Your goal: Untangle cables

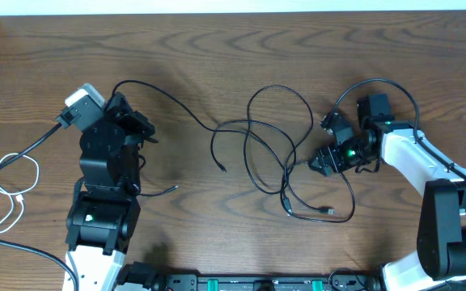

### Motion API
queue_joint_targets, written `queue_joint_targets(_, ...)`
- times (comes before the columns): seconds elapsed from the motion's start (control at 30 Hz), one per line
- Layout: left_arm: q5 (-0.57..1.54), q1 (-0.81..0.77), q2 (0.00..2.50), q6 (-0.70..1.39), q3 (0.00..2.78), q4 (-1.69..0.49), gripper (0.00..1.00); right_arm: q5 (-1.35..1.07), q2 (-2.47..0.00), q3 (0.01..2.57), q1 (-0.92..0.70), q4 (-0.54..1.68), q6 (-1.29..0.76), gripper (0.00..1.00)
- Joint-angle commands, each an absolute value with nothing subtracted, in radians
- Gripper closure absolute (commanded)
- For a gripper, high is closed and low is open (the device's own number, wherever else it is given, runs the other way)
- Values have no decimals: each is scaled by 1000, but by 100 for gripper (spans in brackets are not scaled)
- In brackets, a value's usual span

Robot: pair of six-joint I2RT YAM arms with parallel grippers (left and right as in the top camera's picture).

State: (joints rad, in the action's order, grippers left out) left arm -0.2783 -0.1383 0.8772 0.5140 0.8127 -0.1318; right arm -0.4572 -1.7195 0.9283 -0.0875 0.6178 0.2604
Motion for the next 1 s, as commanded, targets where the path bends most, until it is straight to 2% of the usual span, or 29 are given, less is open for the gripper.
queue_joint_targets(0.0, -369, -131, 879, 492, 816, -131, 92, -417, -1723, 929, -90, 628, 267, 30)
queue_joint_targets(0.1, -384, -121, 879, 490, 816, -134, 92, -416, -1723, 918, -90, 633, 267, 29)
queue_joint_targets(0.13, -386, -111, 879, 490, 816, -134, 93, -417, -1723, 908, -90, 632, 272, 23)
queue_joint_targets(0.3, -387, -76, 879, 491, 816, -134, 93, -417, -1723, 862, -90, 616, 305, 19)
queue_joint_targets(0.47, -387, -67, 879, 491, 816, -134, 92, -405, -1723, 839, -90, 590, 304, 40)
queue_joint_targets(0.7, -406, -67, 880, 491, 816, -134, 93, -278, -1723, 814, -90, 580, 305, 48)
queue_joint_targets(0.8, -414, -67, 880, 490, 816, -134, 93, -177, -1723, 813, -90, 575, 304, 64)
queue_joint_targets(0.9, -463, -62, 880, 490, 816, -134, 93, -38, -1723, 813, -88, 567, 286, 85)
queue_joint_targets(0.97, -477, -50, 880, 490, 816, -134, 93, 62, -1723, 813, -80, 556, 242, 86)
